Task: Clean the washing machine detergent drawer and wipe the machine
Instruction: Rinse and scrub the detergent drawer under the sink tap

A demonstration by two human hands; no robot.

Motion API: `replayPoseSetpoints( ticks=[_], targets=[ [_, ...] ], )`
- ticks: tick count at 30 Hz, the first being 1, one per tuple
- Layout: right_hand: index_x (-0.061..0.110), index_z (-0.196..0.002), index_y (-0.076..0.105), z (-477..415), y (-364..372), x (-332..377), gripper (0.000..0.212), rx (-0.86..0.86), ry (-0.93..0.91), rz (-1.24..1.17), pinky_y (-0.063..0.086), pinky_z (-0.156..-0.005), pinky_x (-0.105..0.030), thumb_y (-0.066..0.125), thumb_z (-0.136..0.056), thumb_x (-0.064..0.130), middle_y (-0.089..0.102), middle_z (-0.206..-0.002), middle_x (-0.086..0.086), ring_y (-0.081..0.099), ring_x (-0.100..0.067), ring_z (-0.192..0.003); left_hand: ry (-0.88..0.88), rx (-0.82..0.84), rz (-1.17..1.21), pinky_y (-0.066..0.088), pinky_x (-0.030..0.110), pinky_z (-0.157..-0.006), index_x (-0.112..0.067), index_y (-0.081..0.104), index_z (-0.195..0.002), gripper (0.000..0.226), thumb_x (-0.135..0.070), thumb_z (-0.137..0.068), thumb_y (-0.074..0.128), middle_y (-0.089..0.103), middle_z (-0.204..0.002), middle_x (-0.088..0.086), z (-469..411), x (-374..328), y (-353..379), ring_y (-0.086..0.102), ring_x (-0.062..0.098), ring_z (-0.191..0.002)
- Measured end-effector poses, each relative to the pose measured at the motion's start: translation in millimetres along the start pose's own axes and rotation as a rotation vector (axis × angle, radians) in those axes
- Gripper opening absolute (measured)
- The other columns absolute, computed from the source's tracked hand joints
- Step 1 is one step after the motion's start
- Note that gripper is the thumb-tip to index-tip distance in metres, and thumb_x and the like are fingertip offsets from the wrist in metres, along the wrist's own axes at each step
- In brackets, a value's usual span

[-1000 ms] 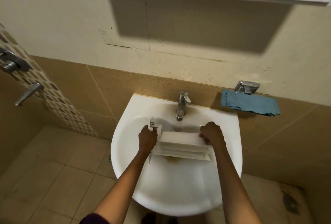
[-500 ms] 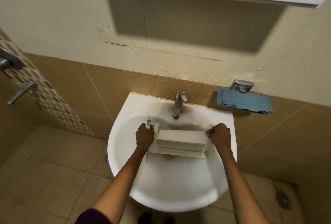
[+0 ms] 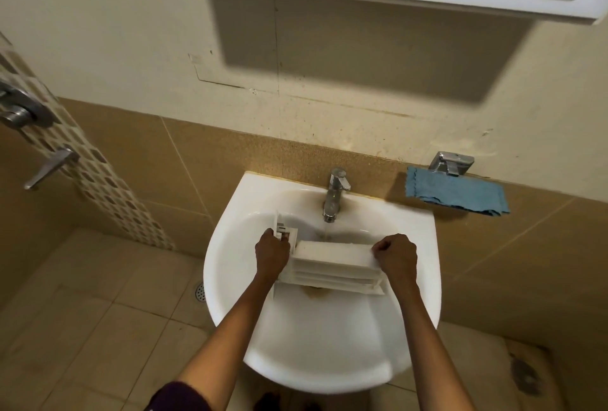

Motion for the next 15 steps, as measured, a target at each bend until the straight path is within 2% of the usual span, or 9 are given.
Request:
replayPoseSetpoints(
  ticks=[6, 10, 15],
  targets=[
    [0.003, -0.085, 0.074, -0.7, 3.8, 3.7, 0.020, 0.107, -0.010, 0.026, 0.038, -0.067, -0.021, 0.056, -0.083, -0.006, 0.070, -0.096, -0.014, 0.063, -0.027, -0.090, -0.004, -0.001, 0.021, 0.039, 0.035, -0.096, 0.002, 0.053, -0.118, 0.030, -0.017, -0.096, 0.047, 0.058, -0.123, 0.020, -1.0, 2.4, 0.6, 0.052, 0.035, -0.115],
    [0.003, -0.081, 0.075, 0.2, -0.7, 2.2, 0.033, 0.065, -0.032, -0.021, 0.036, -0.053, -0.016, 0.047, -0.078, -0.014, 0.070, -0.092, -0.013, 0.055, -0.017, -0.069, -0.017, -0.003, 0.036, 0.039, 0.036, -0.097, 0.002, 0.054, -0.118, 0.029, -0.016, -0.096, 0.047, 0.058, -0.122, 0.021, -0.8, 2.4, 1.5, 0.051, 0.036, -0.116],
    [0.002, -0.081, 0.074, 5.2, 5.7, 7.1, 0.031, 0.001, -0.032, -0.013, 0.036, -0.067, -0.020, 0.047, -0.079, -0.014, 0.069, -0.096, -0.011, 0.063, -0.026, -0.087, -0.021, -0.001, 0.043, 0.038, 0.036, -0.097, 0.002, 0.052, -0.120, 0.031, -0.016, -0.096, 0.048, 0.058, -0.124, 0.020, 0.5, 2.1, 1.1, 0.051, 0.035, -0.117]
  ],
)
Point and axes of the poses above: each hand's wrist, its own z-axis away from the middle knuckle, its own y-axis out of the palm, x = y × z, the point moved 7 cm from there along -z, towards the middle knuckle
